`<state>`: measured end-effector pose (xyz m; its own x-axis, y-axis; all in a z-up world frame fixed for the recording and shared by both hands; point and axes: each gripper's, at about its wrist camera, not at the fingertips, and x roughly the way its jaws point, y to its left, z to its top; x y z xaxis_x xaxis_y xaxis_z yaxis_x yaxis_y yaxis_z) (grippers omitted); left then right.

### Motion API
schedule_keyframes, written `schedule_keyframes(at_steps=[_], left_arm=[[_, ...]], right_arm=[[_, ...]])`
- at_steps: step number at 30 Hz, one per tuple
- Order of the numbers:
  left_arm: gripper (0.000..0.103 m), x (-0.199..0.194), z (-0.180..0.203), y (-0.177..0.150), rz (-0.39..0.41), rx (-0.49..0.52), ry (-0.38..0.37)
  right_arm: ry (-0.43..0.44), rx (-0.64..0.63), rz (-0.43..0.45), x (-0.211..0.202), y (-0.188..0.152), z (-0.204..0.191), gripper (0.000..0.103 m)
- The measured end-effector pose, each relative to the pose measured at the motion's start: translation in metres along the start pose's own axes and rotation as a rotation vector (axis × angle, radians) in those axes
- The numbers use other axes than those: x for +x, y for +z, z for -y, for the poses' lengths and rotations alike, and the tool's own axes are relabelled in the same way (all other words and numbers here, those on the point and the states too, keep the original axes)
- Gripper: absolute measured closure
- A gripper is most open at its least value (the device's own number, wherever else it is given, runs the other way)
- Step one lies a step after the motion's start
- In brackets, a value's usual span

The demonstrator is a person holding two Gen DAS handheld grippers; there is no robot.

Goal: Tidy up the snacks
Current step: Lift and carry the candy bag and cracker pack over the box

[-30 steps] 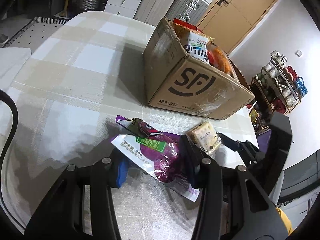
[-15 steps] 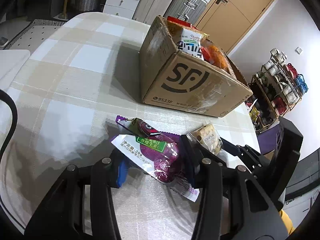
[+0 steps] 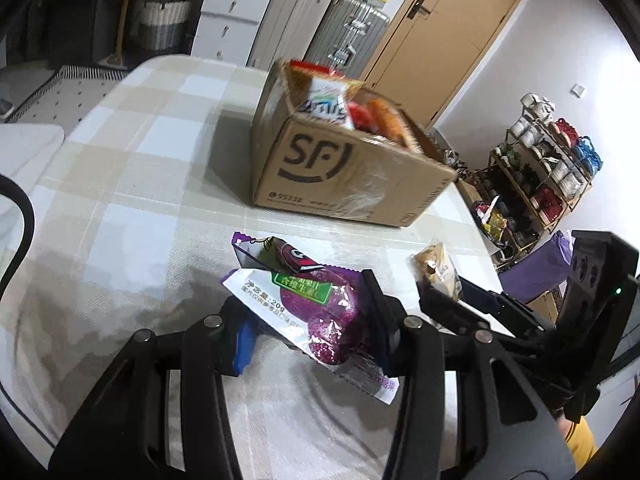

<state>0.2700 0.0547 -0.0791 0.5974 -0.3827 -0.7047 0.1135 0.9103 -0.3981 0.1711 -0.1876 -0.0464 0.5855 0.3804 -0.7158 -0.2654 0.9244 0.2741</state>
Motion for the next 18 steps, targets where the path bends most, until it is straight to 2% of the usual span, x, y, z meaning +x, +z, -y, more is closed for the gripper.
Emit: schedule_keyframes(at_steps=[6, 9, 13, 18], left_arm=[[0.06, -0.025, 0.017, 0.004, 0.039, 0.017, -0.033], [0.06, -0.03, 0.021, 0.016, 0.048, 0.001, -0.055], [0.06, -0.032, 0.029, 0.044, 0.064, -0.002, -0.058], [0.06, -0.03, 0.044, 0.091, 0.074, 0.006, -0.079]], right_arm=[[0.034, 0.031, 0.087, -0.04, 0.001, 0.001, 0.043], [0.036, 0.051, 0.107, -0.042, 0.006, 0.001, 0.043], [0.028, 0.083, 0.109, -0.046, 0.018, 0.012, 0.043], [0.027, 0.101, 0.146, -0.053, 0.053, 0.024, 0.043]])
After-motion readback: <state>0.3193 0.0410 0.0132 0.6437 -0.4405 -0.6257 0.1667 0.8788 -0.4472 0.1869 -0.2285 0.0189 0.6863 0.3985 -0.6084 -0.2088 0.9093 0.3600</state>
